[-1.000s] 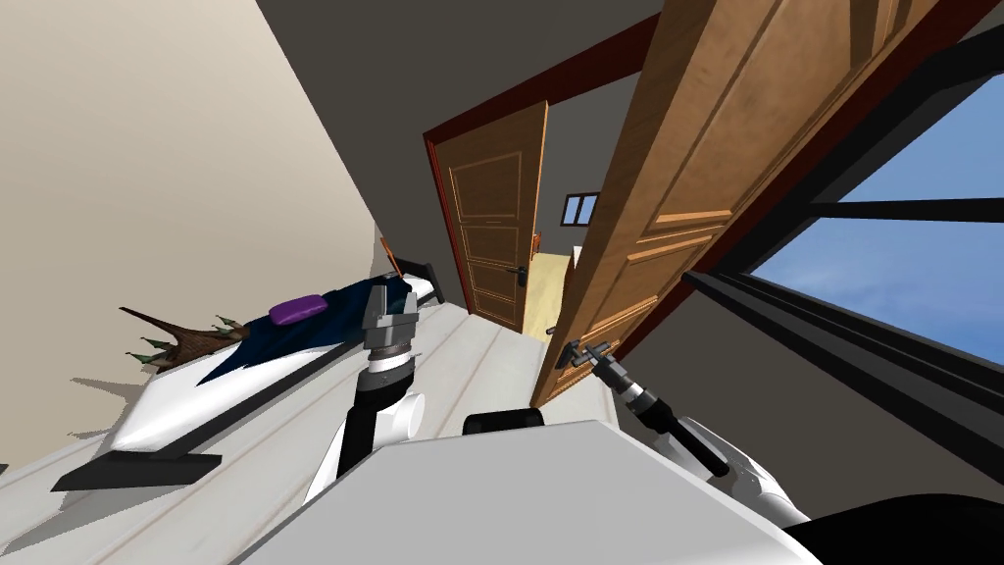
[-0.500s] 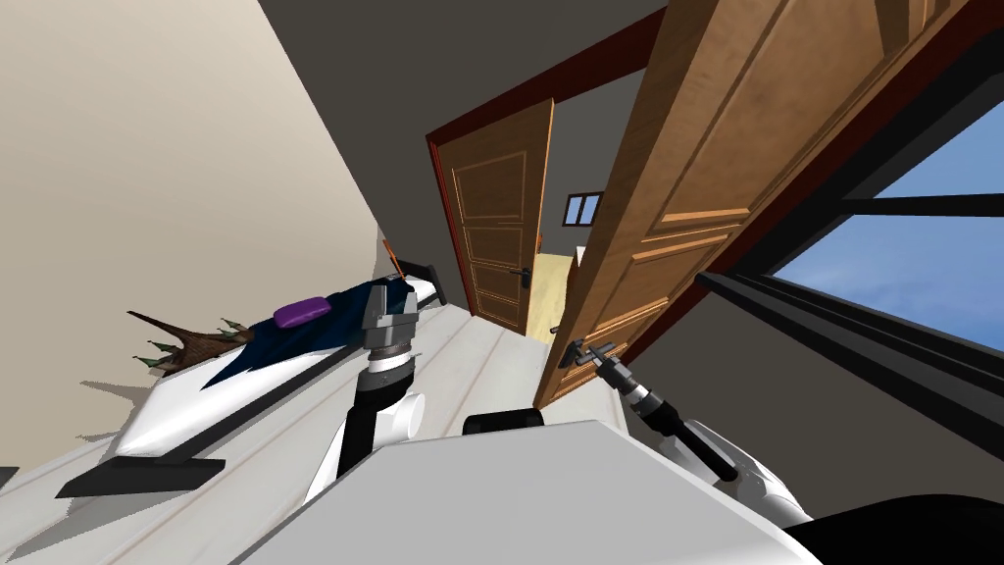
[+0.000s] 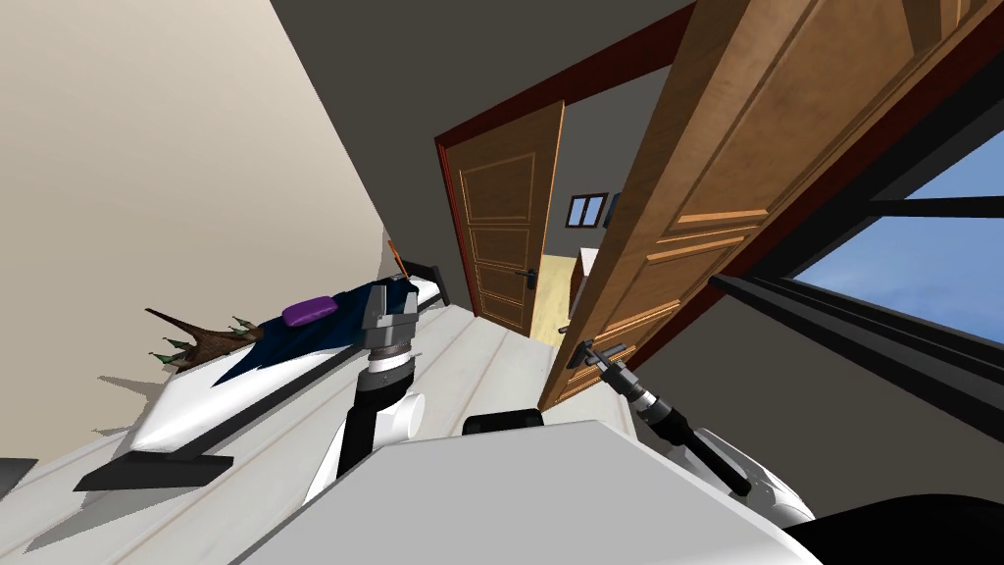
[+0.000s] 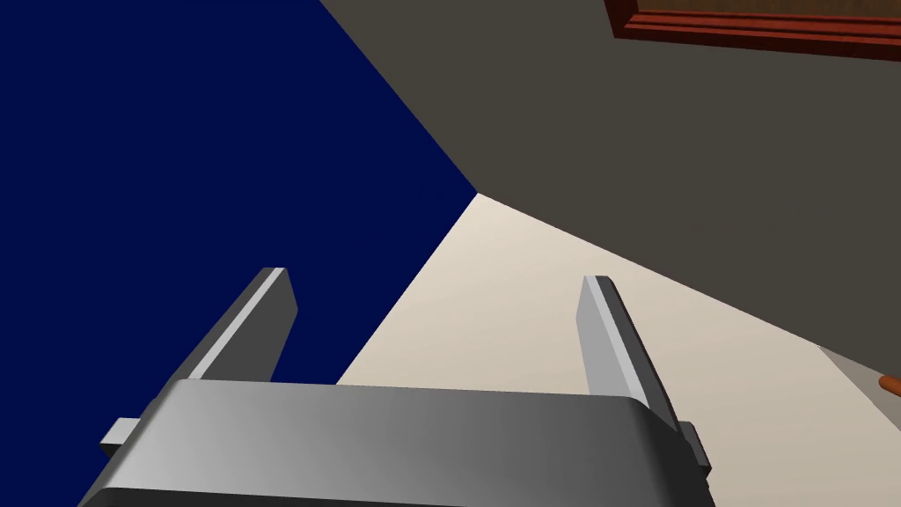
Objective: Pull the door open
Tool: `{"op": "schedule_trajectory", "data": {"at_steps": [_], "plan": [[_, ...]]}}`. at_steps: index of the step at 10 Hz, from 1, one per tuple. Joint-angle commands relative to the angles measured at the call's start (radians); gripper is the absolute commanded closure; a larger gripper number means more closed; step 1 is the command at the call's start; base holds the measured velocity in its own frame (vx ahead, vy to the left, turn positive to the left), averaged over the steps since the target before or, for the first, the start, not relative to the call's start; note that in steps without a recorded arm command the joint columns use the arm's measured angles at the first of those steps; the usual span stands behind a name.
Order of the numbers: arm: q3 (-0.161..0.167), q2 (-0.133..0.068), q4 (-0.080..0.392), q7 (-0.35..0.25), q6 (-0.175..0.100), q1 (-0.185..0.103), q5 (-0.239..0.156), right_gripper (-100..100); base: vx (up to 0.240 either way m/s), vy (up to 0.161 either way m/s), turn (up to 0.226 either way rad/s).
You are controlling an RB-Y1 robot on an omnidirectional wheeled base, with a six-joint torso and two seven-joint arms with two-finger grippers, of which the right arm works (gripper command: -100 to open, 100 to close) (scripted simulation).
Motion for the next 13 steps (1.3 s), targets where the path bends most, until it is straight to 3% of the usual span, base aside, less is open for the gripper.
{"op": "schedule_trajectory", "data": {"at_steps": [1,4,7,11,13], "plan": [[0.012,0.006,0.016,-0.004,-0.032,0.003,0.009,100,0.021,0.061,0.036],[0.012,0.007,0.058,-0.011,-0.085,0.005,0.016,100,0.022,0.056,0.032],[0.011,0.008,0.116,-0.020,-0.157,0.008,0.025,100,0.032,0.057,0.037],[0.010,0.009,0.165,-0.027,-0.217,0.010,0.032,100,0.023,0.029,0.032],[0.009,0.009,0.202,-0.033,-0.263,0.013,0.038,100,0.023,0.028,0.043]]}}
